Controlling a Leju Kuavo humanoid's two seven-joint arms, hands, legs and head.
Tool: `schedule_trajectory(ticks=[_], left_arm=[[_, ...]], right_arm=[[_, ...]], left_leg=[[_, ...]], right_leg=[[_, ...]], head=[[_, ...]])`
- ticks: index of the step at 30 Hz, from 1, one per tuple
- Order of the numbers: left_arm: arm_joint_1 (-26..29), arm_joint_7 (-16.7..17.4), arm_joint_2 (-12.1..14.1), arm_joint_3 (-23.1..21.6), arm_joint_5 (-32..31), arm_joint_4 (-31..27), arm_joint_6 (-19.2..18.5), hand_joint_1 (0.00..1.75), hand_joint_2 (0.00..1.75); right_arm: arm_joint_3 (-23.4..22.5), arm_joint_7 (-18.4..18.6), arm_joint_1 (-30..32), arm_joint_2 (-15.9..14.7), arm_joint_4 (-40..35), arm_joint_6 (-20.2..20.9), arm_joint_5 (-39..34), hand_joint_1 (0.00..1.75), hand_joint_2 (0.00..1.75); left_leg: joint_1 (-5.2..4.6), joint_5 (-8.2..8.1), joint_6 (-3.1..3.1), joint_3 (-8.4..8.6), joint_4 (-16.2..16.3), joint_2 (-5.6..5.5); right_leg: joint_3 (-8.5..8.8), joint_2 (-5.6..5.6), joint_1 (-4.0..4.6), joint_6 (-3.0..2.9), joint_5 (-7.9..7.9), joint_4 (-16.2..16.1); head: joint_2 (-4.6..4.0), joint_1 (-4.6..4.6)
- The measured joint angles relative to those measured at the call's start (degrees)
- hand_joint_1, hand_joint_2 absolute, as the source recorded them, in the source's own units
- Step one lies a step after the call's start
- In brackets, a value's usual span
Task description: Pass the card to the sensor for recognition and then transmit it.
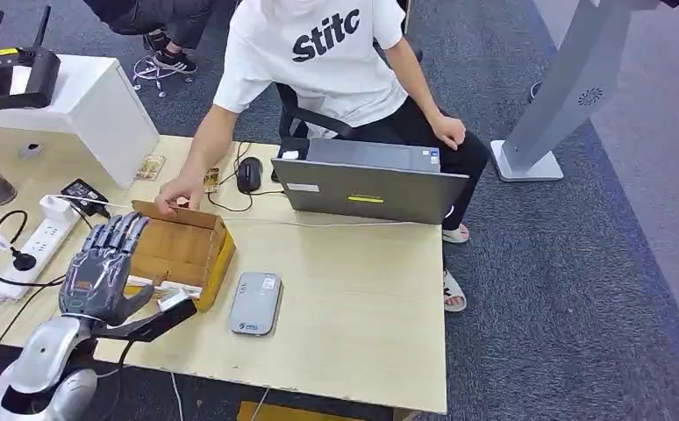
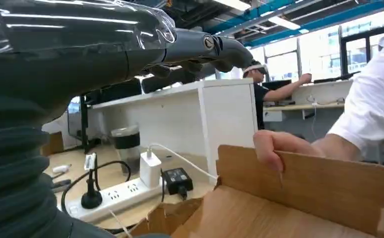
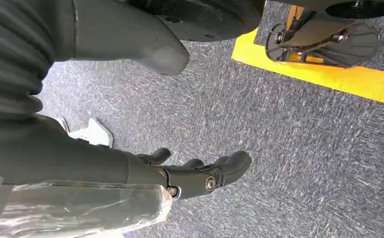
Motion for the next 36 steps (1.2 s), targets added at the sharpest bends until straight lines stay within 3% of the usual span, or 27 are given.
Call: schedule_trajectory(ticks=[10,18,36], left_arm=[[-1.13,0.59,0.04,-0.48,-0.22,0.68,0.63,0.0,1.75],[-1.15,-1.27,0.52,-0.7,3.21,0.61,-0.92,0.0,1.75],[-0.43,-1.82,1.31,-0.94,4.68,-4.33,-0.74,0.0,1.75]], right_arm=[[0.0,-0.18,0.02,0.0,0.0,0.0,0.2,0.0,1.75],[-0.07,-0.26,0.02,0.0,0.0,-0.09,0.55,0.0,1.75],[-1.29,-0.24,0.04,0.0,0.0,-0.07,0.61,0.0,1.75]], left_leg=[[0.0,0.0,0.0,0.0,0.0,0.01],[0.0,0.0,0.0,0.0,0.0,0.01],[0.0,0.0,0.0,-0.01,0.0,0.0]], right_leg=[[-0.01,0.01,0.0,0.0,0.0,0.0],[-0.01,0.01,0.0,0.0,0.0,0.0],[0.0,0.0,0.0,0.0,0.0,0.0]], head=[[0.0,0.0],[0.0,0.0],[0.0,-0.02]])
